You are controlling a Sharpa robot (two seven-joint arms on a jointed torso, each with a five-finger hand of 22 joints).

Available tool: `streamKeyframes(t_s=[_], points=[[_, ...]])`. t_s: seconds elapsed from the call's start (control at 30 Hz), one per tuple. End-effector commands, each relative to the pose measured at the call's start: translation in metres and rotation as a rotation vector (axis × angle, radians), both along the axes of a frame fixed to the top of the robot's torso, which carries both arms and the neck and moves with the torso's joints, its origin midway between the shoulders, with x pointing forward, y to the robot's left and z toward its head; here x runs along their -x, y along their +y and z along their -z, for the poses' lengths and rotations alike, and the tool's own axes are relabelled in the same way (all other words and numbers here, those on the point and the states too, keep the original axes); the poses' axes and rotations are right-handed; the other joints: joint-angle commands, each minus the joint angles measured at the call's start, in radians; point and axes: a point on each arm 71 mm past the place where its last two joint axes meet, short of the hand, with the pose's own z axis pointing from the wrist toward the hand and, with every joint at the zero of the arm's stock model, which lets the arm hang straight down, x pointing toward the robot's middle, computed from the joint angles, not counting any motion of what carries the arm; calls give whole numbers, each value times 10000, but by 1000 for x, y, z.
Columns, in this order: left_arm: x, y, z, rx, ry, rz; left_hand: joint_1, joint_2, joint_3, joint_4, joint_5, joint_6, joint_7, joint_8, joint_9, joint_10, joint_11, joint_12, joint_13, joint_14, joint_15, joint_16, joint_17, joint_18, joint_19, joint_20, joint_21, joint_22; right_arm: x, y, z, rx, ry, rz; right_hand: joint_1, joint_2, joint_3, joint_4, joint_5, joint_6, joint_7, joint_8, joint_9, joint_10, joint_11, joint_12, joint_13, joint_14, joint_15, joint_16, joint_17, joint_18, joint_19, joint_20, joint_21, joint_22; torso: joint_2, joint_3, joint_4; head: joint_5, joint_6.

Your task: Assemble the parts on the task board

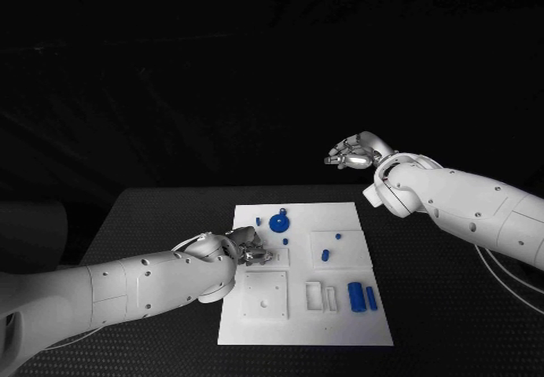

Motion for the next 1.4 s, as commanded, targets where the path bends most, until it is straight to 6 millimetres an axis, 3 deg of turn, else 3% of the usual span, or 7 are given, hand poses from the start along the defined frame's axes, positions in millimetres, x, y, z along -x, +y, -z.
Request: streamKeyframes(t_s=[0.03, 0.53, 0.9, 1.0, 1.1, 1.4], points=[[3, -4, 2, 14, 266, 162, -83, -31, -72, 2, -27, 1061, -412, -8, -12, -343, -243, 31, -10, -59, -105, 58, -16, 160, -42, -1038, 21, 173, 0, 2, 0, -6, 19, -168, -64, 13, 6, 46, 51, -53, 44, 56, -12, -21, 34, 64, -15, -92, 14, -3, -18, -10, -66, -5, -58, 15, -3, 1, 0, -6, -10], [2, -5, 2, 68, 212, 184, 1, 69, -96, 17, -62, 1065, -422, -2, -9, -344, -252, 41, -17, -60, -119, 68, -28, 181, -47, -1049, 13, 166, 0, 2, 2, -2, 56, -179, -72, 20, -2, 52, 81, -51, 44, 59, -15, -23, 33, 74, -35, -99, 16, 0, -19, -9, -68, -2, -71, 25, -4, -2, -3, -25, 6], [2, -6, 1, 114, 221, 176, -141, -345, -233, 306, -236, 1055, -419, -10, -19, -352, -249, 41, -47, -74, -133, 72, -63, 186, -55, -1041, -15, 152, 1, 2, 4, 1, 105, -187, -79, 21, -12, 54, 93, -52, 44, 59, -18, -25, 34, 82, -50, -108, 19, 0, -21, -9, -71, 1, -83, 33, 1, -3, -2, -46, 16], [1, -6, 1, 120, 213, 160, -185, -516, -225, 537, -732, 1056, -426, -9, -20, -353, -255, 46, -63, -76, -142, 82, -78, 204, -51, -1049, -27, 149, 1, 2, 4, 2, 109, -185, -80, 20, -14, 53, 96, -52, 44, 59, -19, -26, 34, 83, -53, -109, 20, 0, -21, -9, -72, 1, -85, 35, 2, -3, 3, -46, 15], [1, -6, 1, 130, 187, 138, -201, -651, -201, 700, -912, 1050, -425, -11, -22, -354, -256, 49, -73, -81, -149, 88, -90, 212, -52, -1050, -36, 149, 1, 2, 4, 4, 112, -178, -81, 20, -16, 53, 98, -53, 44, 59, -20, -26, 34, 85, -57, -111, 21, 0, -21, -8, -73, 1, -88, 37, 1, -3, 7, -59, 21], [0, -3, 1, 123, 146, 60, -210, -780, -169, 852, -977, 1050, -427, -8, -19, -352, -257, 56, -81, -83, -156, 95, -98, 220, -47, -1052, -38, 150, 1, 1, 5, 8, 130, -171, -82, 20, -21, 51, 103, -55, 44, 59, -22, -29, 34, 89, -67, -118, 23, 0, -23, -8, -77, 2, -96, 43, -2, -10, 7, -58, 18]])
